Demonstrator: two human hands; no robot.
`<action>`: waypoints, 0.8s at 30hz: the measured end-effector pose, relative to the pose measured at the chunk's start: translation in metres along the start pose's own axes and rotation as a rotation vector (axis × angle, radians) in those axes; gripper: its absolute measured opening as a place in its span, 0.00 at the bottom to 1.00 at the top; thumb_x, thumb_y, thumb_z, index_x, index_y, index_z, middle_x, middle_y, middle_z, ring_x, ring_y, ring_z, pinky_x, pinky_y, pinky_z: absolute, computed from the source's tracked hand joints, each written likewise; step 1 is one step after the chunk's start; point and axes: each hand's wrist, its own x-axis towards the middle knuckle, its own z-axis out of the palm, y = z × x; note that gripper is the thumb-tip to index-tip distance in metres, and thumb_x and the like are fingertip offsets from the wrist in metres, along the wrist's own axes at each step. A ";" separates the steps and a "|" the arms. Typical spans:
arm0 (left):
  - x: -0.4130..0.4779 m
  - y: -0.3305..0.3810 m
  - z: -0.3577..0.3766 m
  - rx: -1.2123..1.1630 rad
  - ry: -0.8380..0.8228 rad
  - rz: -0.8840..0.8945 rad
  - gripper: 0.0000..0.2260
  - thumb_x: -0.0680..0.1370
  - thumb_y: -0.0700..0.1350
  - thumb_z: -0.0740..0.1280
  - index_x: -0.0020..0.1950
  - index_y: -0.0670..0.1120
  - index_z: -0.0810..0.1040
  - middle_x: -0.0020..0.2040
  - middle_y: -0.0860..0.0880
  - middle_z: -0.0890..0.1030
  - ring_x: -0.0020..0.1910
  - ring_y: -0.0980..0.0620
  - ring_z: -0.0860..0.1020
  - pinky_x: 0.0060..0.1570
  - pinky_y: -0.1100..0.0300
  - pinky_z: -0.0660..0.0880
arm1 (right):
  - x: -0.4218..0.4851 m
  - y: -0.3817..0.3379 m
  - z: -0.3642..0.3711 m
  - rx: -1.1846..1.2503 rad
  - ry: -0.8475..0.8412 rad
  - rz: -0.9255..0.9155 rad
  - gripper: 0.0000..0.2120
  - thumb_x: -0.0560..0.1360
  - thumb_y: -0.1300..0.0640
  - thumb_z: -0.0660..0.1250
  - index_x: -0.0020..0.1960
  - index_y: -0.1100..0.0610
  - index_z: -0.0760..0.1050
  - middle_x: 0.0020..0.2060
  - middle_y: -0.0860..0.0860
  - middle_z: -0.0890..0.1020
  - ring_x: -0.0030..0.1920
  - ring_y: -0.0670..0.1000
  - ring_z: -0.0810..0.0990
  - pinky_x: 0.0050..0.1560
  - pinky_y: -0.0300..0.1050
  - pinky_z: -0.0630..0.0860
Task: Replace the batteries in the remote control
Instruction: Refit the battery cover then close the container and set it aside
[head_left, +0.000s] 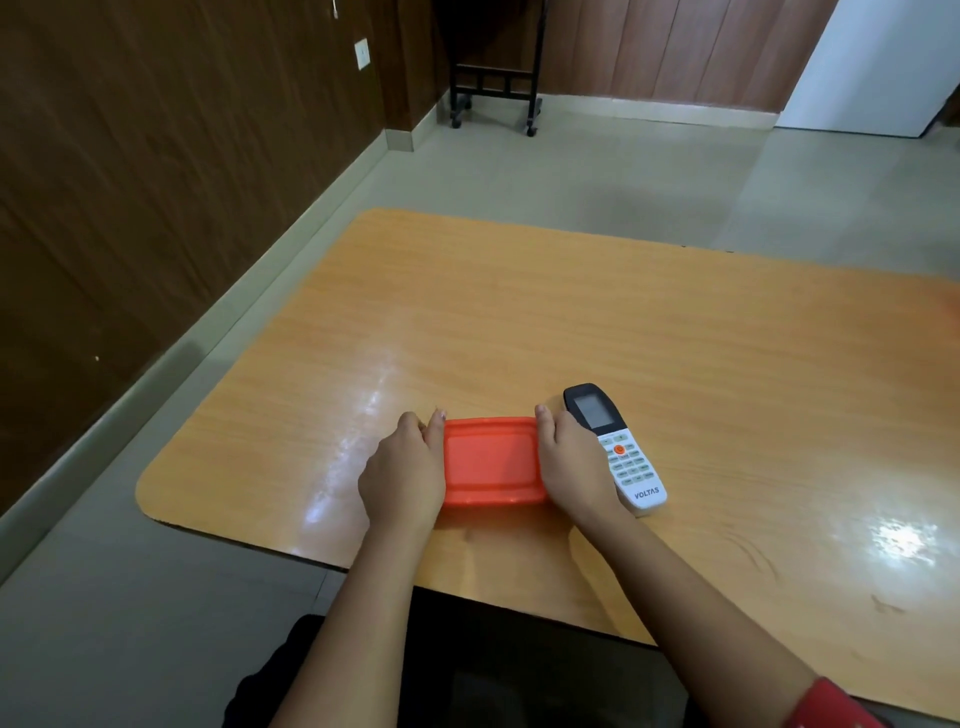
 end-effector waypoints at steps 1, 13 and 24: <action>0.000 0.000 0.001 -0.003 0.001 -0.003 0.20 0.81 0.58 0.50 0.43 0.44 0.69 0.31 0.52 0.69 0.35 0.46 0.71 0.33 0.56 0.64 | 0.000 0.000 0.001 -0.035 0.013 -0.016 0.20 0.82 0.47 0.48 0.46 0.61 0.70 0.37 0.54 0.76 0.38 0.54 0.74 0.40 0.46 0.65; -0.002 0.003 -0.005 0.071 0.118 0.063 0.17 0.81 0.57 0.52 0.56 0.46 0.72 0.51 0.47 0.78 0.43 0.46 0.76 0.35 0.57 0.68 | -0.005 -0.007 -0.007 -0.031 -0.072 0.035 0.20 0.82 0.45 0.47 0.54 0.59 0.70 0.43 0.56 0.79 0.48 0.58 0.78 0.46 0.49 0.70; -0.014 -0.031 -0.035 -0.251 -0.370 0.317 0.46 0.60 0.48 0.81 0.74 0.54 0.63 0.70 0.53 0.65 0.67 0.52 0.68 0.61 0.61 0.66 | -0.067 0.034 -0.020 0.024 -0.001 -0.221 0.12 0.77 0.60 0.62 0.59 0.56 0.75 0.54 0.50 0.79 0.55 0.48 0.75 0.57 0.41 0.72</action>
